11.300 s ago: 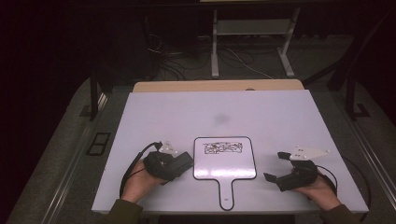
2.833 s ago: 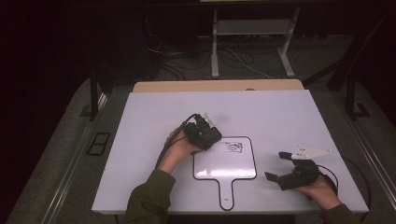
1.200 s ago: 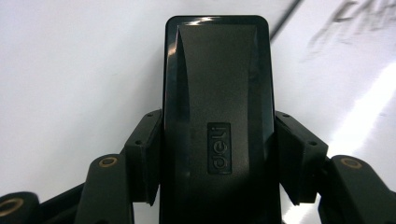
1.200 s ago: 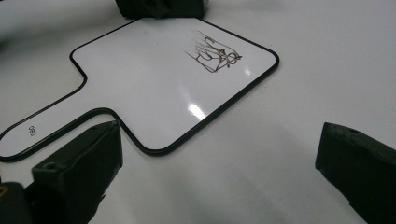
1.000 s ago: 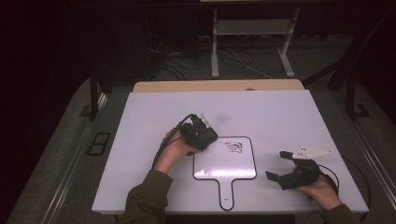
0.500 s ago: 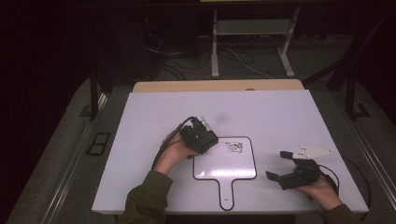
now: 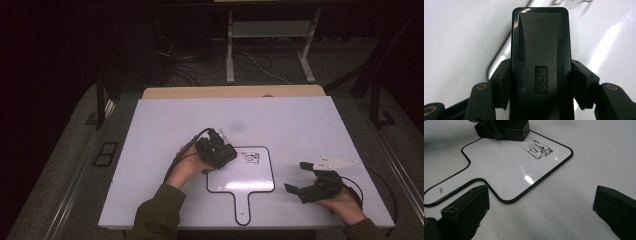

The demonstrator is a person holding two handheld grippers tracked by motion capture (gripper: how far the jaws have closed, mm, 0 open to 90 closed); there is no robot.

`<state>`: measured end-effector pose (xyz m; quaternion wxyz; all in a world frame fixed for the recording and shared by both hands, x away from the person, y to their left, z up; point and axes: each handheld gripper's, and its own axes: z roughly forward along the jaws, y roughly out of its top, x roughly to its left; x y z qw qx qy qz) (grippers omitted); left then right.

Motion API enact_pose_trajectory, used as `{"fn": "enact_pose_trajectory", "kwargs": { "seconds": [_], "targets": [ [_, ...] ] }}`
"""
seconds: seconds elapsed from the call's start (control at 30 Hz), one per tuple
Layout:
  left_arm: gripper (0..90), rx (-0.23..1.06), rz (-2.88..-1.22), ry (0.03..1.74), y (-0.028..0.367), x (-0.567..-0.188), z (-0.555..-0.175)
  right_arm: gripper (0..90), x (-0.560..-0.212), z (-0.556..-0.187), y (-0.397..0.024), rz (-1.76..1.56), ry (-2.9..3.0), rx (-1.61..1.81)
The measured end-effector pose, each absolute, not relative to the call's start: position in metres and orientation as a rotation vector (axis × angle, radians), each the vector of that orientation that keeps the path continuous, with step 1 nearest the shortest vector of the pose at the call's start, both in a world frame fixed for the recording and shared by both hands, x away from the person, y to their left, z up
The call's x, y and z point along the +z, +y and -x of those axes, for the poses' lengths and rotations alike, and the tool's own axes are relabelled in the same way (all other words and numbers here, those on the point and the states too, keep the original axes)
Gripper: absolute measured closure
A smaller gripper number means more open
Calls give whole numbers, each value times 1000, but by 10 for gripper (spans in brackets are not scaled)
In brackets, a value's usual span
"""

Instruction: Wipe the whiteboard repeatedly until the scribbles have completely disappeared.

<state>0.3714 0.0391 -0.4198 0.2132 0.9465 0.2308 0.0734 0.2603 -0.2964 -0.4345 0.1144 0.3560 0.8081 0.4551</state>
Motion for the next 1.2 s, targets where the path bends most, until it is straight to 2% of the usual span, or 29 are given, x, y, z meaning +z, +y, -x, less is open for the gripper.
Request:
{"fn": "enact_pose_trajectory", "kwargs": {
  "seconds": [0.23,0.47,0.9,1.2],
  "targets": [
    [394,253,-2607,691,43,-420,-384,0,-434,-260,-296,-1044,2368,1332],
    [393,174,-2561,700,41,-420,-393,0,-435,-261,-297,-1049,2368,1332],
    [394,183,-2534,675,40,-415,-393,0,-434,-260,-298,-1045,2364,1338],
    [398,157,-2553,605,15,-415,-389,0,-434,-260,-297,-1049,2363,1336]
  ]
}}
